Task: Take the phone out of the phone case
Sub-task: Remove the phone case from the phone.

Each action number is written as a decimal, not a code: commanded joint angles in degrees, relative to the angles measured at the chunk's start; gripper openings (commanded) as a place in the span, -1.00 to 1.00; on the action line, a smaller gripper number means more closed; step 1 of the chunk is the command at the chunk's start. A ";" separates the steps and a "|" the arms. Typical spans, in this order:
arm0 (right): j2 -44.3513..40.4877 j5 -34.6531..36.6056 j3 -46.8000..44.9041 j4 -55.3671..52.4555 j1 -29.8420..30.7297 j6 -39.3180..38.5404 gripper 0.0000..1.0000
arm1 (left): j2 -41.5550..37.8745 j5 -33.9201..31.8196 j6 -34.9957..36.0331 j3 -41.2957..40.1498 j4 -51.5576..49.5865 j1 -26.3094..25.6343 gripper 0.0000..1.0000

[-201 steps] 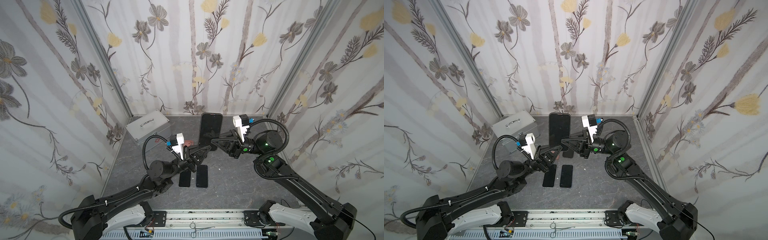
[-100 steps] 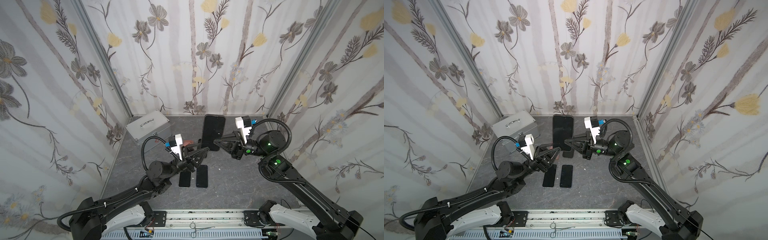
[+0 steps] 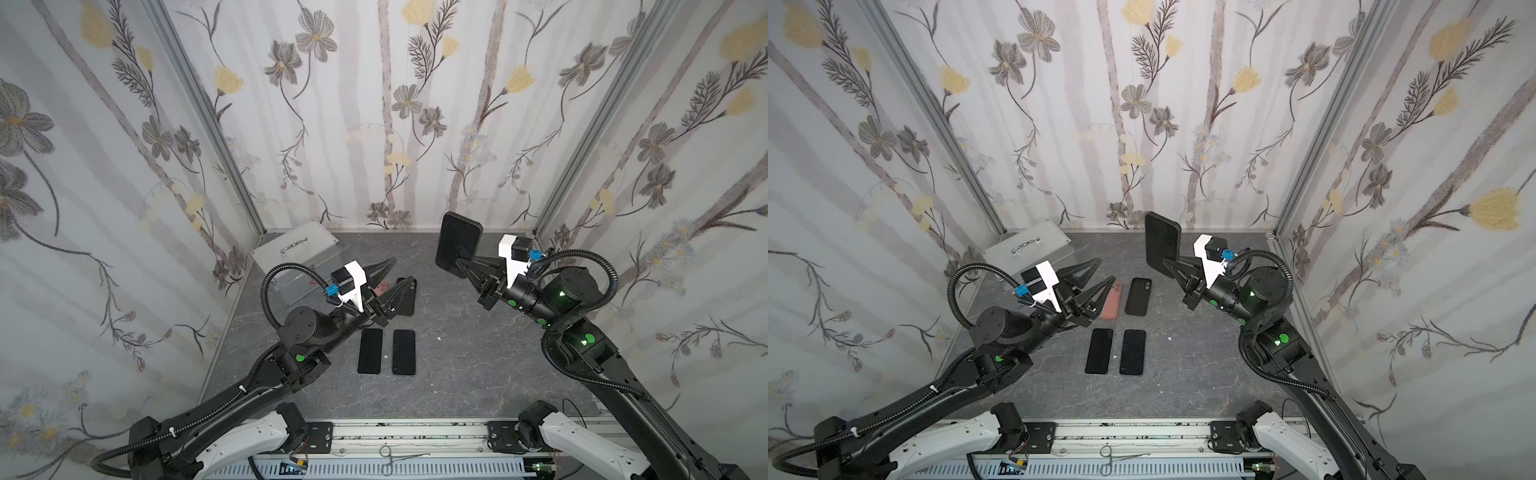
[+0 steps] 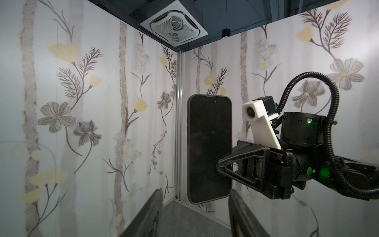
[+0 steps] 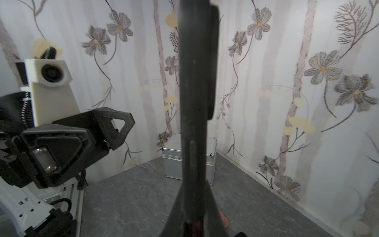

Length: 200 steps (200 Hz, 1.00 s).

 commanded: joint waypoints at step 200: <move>-5.79 -2.14 -7.40 6.02 3.13 -23.19 -1.00 | 6.73 12.67 12.52 10.39 -3.47 -0.99 -0.30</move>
